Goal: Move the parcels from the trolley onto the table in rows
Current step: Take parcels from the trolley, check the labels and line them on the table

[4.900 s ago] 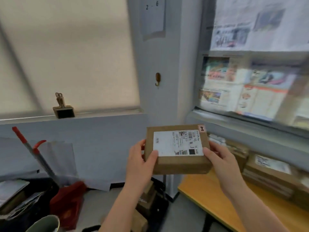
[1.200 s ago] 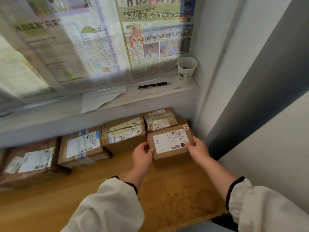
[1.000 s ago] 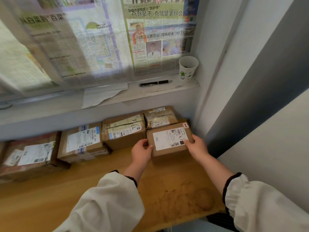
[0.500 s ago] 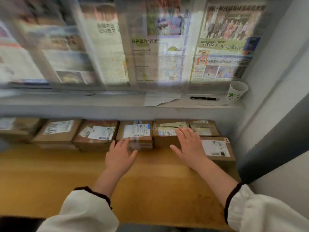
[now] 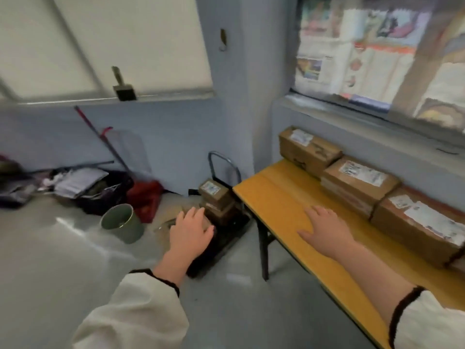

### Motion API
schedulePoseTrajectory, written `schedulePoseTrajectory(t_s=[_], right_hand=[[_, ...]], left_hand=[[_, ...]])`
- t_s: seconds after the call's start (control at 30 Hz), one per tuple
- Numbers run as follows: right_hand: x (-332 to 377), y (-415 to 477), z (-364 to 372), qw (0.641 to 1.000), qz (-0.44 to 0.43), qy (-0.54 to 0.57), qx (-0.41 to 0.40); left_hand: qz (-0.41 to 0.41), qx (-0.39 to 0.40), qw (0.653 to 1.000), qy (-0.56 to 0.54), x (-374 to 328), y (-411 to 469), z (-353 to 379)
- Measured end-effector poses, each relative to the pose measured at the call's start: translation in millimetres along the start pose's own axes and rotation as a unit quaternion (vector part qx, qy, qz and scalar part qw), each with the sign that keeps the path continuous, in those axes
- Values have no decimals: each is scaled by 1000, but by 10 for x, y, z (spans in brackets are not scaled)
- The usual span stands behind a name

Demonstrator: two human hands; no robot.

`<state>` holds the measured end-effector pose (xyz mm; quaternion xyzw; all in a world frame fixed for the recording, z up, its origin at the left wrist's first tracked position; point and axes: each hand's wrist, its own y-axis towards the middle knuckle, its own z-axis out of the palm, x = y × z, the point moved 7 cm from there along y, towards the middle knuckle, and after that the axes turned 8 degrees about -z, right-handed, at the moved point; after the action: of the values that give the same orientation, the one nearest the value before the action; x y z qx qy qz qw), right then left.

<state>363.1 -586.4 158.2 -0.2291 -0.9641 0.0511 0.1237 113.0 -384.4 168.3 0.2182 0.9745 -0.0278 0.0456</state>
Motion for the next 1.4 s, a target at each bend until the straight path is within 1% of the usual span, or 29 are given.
schedulePoseTrajectory(t_s=[0.07,0.13,0.33,0.4,0.5,0.57,0.63,0.77,0.87,0.93,1.0,1.1,1.17,1.23,1.3,1.33,1.4], right_hand=[[382,375,76,999,-35,14,22],[734,777,167,997,-67,19,40],[1704,2092,505,975,-156,52,147],[1982,2466,519,971,-180,27,157],[2445,3009,542,961,-232,-12,152],[2712,3292,601,952,-255,-20,165],[2913,3507,723,943,-273,-42,185],[3263,4023,1029,921,-307,-127,203],[3461,4427,1344,914,-291,-144,243],[3593,4718,1575,914,-275,-133,266],[3740,5034,1847,910,-276,-130,282],[3919,5468,2308,897,-284,-156,302],[3996,5735,2705,885,-292,-177,316],[4025,6000,3123,883,-289,-174,327],[3995,6217,3566,888,-275,-148,337],[3955,6322,3779,897,-254,-115,342],[3834,6485,4192,919,-171,2,356]], left_hand=[[-44,5,999,-6,496,143,70],[-78,14,997,-15,850,323,175],[-169,37,982,-75,1554,1062,376],[-192,50,976,-89,1683,1270,403],[-227,37,968,-97,1924,1592,414],[-249,37,962,-104,2096,1766,445],[-277,54,953,-112,2284,1896,539],[-311,86,939,-116,2724,2272,752],[-312,109,935,-126,3051,2653,983],[-312,133,932,-130,3270,2954,1179],[-313,147,929,-134,3459,3240,1407],[-276,177,938,-115,3595,3673,1831],[-244,200,945,-88,3647,3944,2203],[-209,228,950,-50,3687,4220,2629],[-177,249,952,-15,3738,4443,3090],[-167,255,952,-7,3769,4546,3321],[-172,263,949,-14,3845,4710,3759]])
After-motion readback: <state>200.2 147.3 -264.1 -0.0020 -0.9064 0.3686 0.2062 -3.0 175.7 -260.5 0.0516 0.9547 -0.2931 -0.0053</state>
